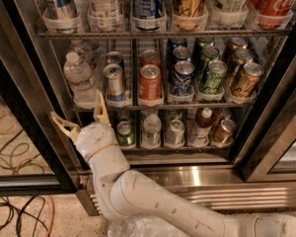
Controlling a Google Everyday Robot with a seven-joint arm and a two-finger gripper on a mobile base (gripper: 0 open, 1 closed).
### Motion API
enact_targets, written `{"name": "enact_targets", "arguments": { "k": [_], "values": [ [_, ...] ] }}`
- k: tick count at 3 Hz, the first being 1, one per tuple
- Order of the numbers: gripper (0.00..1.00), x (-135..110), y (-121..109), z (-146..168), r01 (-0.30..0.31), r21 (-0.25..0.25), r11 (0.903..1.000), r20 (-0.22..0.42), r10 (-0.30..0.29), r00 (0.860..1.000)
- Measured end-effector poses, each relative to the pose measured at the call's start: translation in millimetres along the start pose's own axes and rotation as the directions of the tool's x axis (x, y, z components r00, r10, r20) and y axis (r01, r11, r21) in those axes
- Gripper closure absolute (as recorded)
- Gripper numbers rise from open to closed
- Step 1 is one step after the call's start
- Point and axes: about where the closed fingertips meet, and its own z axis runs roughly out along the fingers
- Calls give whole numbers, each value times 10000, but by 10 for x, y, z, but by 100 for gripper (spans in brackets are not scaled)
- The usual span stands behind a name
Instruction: Pick water bottle from middle shelf of fridge
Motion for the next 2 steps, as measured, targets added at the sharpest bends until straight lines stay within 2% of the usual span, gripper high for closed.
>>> {"name": "enact_targets", "arguments": {
  "k": [2],
  "values": [
    [24, 7, -154, 326, 122, 212, 9997, 68, -124, 9999]
  ]
}}
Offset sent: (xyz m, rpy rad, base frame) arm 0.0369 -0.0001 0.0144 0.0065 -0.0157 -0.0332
